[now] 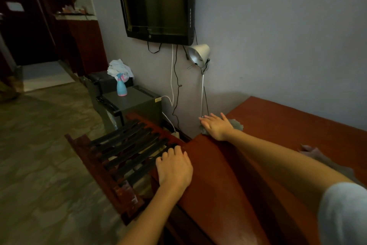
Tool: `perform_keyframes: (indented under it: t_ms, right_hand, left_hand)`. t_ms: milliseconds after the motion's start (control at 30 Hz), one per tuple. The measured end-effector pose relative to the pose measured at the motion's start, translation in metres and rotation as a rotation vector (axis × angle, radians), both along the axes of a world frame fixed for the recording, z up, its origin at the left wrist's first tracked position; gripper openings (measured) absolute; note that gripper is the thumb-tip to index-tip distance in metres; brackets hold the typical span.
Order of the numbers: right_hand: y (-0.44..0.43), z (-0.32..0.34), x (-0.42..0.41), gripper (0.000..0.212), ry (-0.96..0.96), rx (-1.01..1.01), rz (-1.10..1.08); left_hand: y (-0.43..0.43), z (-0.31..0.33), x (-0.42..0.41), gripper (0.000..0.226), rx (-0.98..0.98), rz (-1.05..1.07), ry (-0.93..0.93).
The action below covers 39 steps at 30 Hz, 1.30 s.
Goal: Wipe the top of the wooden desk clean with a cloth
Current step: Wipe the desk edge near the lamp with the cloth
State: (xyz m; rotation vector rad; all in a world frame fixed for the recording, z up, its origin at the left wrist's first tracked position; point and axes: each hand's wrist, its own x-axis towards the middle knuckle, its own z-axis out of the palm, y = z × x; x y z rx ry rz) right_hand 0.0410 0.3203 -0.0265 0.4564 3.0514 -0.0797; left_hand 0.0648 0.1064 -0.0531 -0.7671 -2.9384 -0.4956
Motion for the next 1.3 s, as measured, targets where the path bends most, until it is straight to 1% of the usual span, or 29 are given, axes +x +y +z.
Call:
perform_keyframes:
  t_ms: [167, 367, 467, 633, 733, 867, 967, 1033, 1167, 1300]
  right_hand:
    - [-0.02, -0.002, 0.039, 0.051, 0.045, -0.021, -0.034]
    - [-0.098, -0.008, 0.089, 0.05, 0.135, 0.028, 0.123]
    - [-0.119, -0.014, 0.094, 0.05, 0.166, 0.02, 0.128]
    - [-0.102, -0.013, 0.073, 0.049, 0.136, -0.024, 0.121]
    - [-0.085, -0.008, 0.052, 0.049, 0.122, -0.036, 0.088]
    - [-0.046, -0.002, 0.035, 0.05, 0.089, -0.017, -0.014]
    - [-0.014, -0.002, 0.037, 0.052, 0.072, 0.001, -0.109]
    - [-0.004, -0.005, 0.046, 0.052, 0.078, 0.009, -0.119]
    - [-0.012, -0.01, 0.073, 0.052, 0.107, 0.025, -0.079]
    - [-0.056, -0.01, 0.085, 0.051, 0.127, 0.016, 0.011]
  left_hand:
    - [0.002, 0.005, 0.0, 0.042, -0.02, 0.007, -0.022]
    - [0.001, 0.011, 0.001, 0.039, -0.007, 0.006, -0.048]
    - [-0.001, 0.013, 0.003, 0.035, -0.011, 0.012, -0.059]
    - [0.0, 0.014, 0.005, 0.036, -0.033, 0.02, -0.048]
    - [0.0, 0.012, 0.002, 0.038, -0.002, 0.022, -0.025]
    - [-0.002, 0.009, -0.002, 0.038, 0.043, -0.003, -0.013]
    - [-0.002, 0.008, -0.004, 0.038, 0.068, -0.008, -0.019]
    - [-0.002, 0.008, -0.005, 0.038, 0.076, -0.005, -0.022]
    - [-0.002, 0.008, -0.003, 0.037, 0.074, -0.006, -0.025]
    - [0.0, 0.01, -0.001, 0.036, 0.05, 0.014, -0.036]
